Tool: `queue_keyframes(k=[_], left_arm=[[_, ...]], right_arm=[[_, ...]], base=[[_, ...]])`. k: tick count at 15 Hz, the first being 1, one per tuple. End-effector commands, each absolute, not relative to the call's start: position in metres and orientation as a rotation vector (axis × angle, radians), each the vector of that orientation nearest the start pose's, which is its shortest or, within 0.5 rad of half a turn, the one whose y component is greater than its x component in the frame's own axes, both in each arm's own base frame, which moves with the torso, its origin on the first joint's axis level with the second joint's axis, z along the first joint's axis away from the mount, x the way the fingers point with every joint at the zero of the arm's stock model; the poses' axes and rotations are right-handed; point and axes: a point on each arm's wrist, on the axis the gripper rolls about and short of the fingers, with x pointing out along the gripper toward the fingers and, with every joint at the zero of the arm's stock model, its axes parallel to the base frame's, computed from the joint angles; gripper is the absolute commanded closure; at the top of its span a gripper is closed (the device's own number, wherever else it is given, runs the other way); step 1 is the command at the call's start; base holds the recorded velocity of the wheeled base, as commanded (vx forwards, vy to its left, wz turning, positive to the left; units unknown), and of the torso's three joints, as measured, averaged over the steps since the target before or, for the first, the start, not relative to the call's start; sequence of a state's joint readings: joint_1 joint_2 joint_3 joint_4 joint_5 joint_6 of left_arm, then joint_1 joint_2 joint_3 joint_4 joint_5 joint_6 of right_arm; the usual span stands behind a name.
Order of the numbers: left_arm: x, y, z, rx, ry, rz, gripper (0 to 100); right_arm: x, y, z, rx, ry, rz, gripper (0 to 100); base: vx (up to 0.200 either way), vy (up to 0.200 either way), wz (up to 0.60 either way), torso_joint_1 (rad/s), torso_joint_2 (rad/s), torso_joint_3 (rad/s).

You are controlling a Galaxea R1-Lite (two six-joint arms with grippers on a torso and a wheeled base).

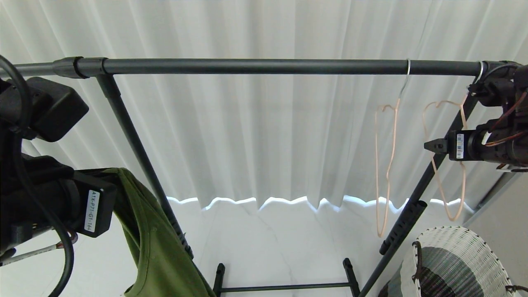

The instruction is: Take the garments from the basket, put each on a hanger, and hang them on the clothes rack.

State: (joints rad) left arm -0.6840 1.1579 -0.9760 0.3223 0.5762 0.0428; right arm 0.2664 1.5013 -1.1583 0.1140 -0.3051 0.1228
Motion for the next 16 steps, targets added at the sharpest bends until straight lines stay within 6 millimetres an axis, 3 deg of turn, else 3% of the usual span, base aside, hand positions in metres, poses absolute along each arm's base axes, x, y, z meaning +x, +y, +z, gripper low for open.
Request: queue_keyframes(k=[1,7,13,14,16], left_arm=[[0.125,-0.086,0.27,0.34,0.406,-0.114,100],[0.125,-0.086,0.27,0.34,0.406,-0.114,100],[0.124,-0.086,0.27,0.337,0.402,-0.114,100],[0.124,-0.085,0.27,0.336,0.401,-0.114,100],[0.123,-0.085,0.271,0.336,0.398,-0.113,100]], right_arm=[[0.254,0.063,0.263,-0.003,0.459,-0.071,0],[0.245,0.059,0.265,0.026,0.47,-0.134,0],[0.249,0.06,0.259,0.016,0.502,-0.134,0],[0.25,0.06,0.257,0.014,0.513,-0.137,100],[0.253,0.06,0.254,0.012,0.528,-0.143,100]], base=[[0.0,0.0,0.0,0.0,0.0,0.0],[0.0,0.0,0.0,0.0,0.0,0.0],[0.0,0.0,0.0,0.0,0.0,0.0],[0.0,0.0,0.0,0.0,0.0,0.0],[0.0,0.0,0.0,0.0,0.0,0.0]])
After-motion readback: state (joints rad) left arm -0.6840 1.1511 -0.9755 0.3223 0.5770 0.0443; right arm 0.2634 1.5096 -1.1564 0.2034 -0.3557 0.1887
